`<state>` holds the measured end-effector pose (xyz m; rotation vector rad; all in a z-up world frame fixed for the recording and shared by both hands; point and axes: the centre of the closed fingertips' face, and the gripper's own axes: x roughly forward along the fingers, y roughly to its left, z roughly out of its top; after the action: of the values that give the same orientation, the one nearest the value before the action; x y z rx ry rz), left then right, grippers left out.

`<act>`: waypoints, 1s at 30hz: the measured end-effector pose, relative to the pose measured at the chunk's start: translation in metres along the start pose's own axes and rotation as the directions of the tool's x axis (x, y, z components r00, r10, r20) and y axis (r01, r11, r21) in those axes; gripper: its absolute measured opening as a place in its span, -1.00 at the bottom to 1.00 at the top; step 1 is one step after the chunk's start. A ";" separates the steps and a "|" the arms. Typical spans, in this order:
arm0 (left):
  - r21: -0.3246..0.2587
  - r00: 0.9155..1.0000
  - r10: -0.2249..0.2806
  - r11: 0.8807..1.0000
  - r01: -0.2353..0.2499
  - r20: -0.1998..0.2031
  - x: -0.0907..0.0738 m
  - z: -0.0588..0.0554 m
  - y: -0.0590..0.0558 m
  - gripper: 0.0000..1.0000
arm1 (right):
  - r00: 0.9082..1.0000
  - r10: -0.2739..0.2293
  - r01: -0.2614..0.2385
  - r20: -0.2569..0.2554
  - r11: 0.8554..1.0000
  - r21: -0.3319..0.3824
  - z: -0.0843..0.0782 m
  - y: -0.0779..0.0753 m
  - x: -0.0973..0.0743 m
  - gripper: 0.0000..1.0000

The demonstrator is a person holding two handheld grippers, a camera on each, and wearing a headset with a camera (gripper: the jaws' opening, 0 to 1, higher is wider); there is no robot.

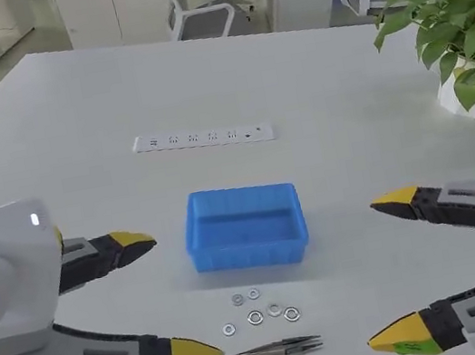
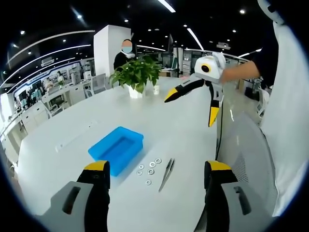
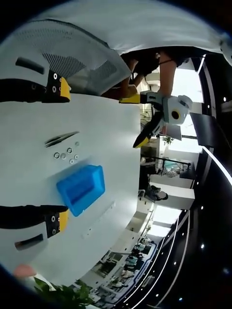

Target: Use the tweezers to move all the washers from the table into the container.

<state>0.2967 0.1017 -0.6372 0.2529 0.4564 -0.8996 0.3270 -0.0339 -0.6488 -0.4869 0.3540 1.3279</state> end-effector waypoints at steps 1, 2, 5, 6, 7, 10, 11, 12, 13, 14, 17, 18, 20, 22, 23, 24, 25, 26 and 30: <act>0.006 1.000 -0.001 1.000 0.001 0.000 0.000 0.001 0.000 0.71 | 1.000 -0.002 0.002 0.002 1.000 0.002 0.001 0.000 0.000 0.76; 0.009 1.000 -0.002 1.000 0.002 0.000 0.001 0.001 0.000 0.71 | 1.000 -0.003 0.003 0.006 1.000 0.001 0.002 0.000 -0.001 0.75; 0.012 1.000 -0.001 1.000 0.001 -0.002 0.000 0.002 0.000 0.71 | 1.000 -0.004 0.004 0.008 1.000 -0.002 0.003 -0.001 -0.001 0.75; 0.007 1.000 -0.003 1.000 0.003 0.001 0.000 0.003 0.000 0.70 | 1.000 -0.002 0.002 0.010 1.000 -0.001 0.004 -0.001 -0.001 0.75; 0.003 1.000 0.000 1.000 0.000 0.009 0.000 0.004 0.001 0.70 | 1.000 -0.001 0.001 0.010 1.000 0.002 0.003 -0.001 0.000 0.75; -0.009 1.000 0.013 1.000 -0.012 0.028 -0.001 0.008 0.004 0.70 | 1.000 -0.001 0.001 -0.002 1.000 -0.004 0.001 -0.001 0.001 0.75; -0.009 1.000 0.014 1.000 -0.014 0.027 -0.001 0.007 0.004 0.70 | 1.000 0.000 0.000 -0.003 1.000 -0.002 0.000 -0.001 0.001 0.75; -0.009 1.000 0.014 1.000 -0.014 0.024 -0.001 0.007 0.004 0.70 | 1.000 0.002 -0.002 -0.003 1.000 -0.002 0.000 -0.001 0.001 0.75; -0.012 1.000 0.011 1.000 -0.011 0.017 -0.002 0.005 0.004 0.70 | 1.000 0.003 -0.003 -0.003 1.000 -0.003 0.000 0.000 0.001 0.75; -0.013 1.000 0.010 1.000 -0.010 0.016 -0.002 0.005 0.004 0.71 | 1.000 0.004 -0.004 -0.004 1.000 -0.002 0.000 0.000 0.001 0.74; -0.019 1.000 0.007 1.000 -0.007 0.026 -0.003 0.006 0.005 0.71 | 1.000 0.010 -0.010 -0.008 1.000 -0.004 -0.001 0.001 0.002 0.74; -0.017 1.000 0.010 1.000 -0.009 0.021 -0.003 0.005 0.005 0.71 | 1.000 0.011 -0.011 -0.011 1.000 -0.008 -0.001 0.001 0.002 0.74; -0.009 1.000 0.008 1.000 -0.008 0.012 -0.003 0.004 0.006 0.72 | 1.000 0.011 -0.012 -0.013 1.000 -0.011 -0.002 0.001 0.002 0.74; -0.009 1.000 0.005 1.000 -0.004 0.013 -0.003 0.004 0.006 0.72 | 1.000 0.013 -0.013 -0.016 1.000 -0.011 -0.003 0.001 0.002 0.74; -0.011 1.000 0.002 1.000 -0.002 0.013 -0.003 0.004 0.005 0.72 | 1.000 0.013 -0.013 -0.017 1.000 -0.013 -0.003 0.000 0.002 0.74; -0.013 1.000 0.002 1.000 -0.002 0.011 -0.003 0.003 0.006 0.72 | 1.000 0.013 -0.013 -0.019 1.000 -0.015 -0.004 0.000 0.002 0.74; -0.012 1.000 0.002 1.000 -0.002 0.008 -0.003 0.001 0.006 0.72 | 1.000 0.013 -0.013 -0.020 1.000 -0.013 -0.005 0.000 0.002 0.74; -0.013 1.000 0.002 1.000 -0.002 0.003 -0.003 0.000 0.006 0.72 | 1.000 0.013 -0.013 -0.022 1.000 -0.014 -0.005 0.000 0.002 0.74; -0.021 1.000 -0.006 1.000 0.005 -0.012 -0.001 -0.008 0.004 0.72 | 0.999 0.013 -0.013 -0.032 1.000 -0.012 -0.010 -0.001 0.003 0.74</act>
<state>0.2976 0.1082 -0.6433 0.2381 0.4777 -0.8985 0.3294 -0.0365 -0.6584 -0.5176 0.3758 1.3366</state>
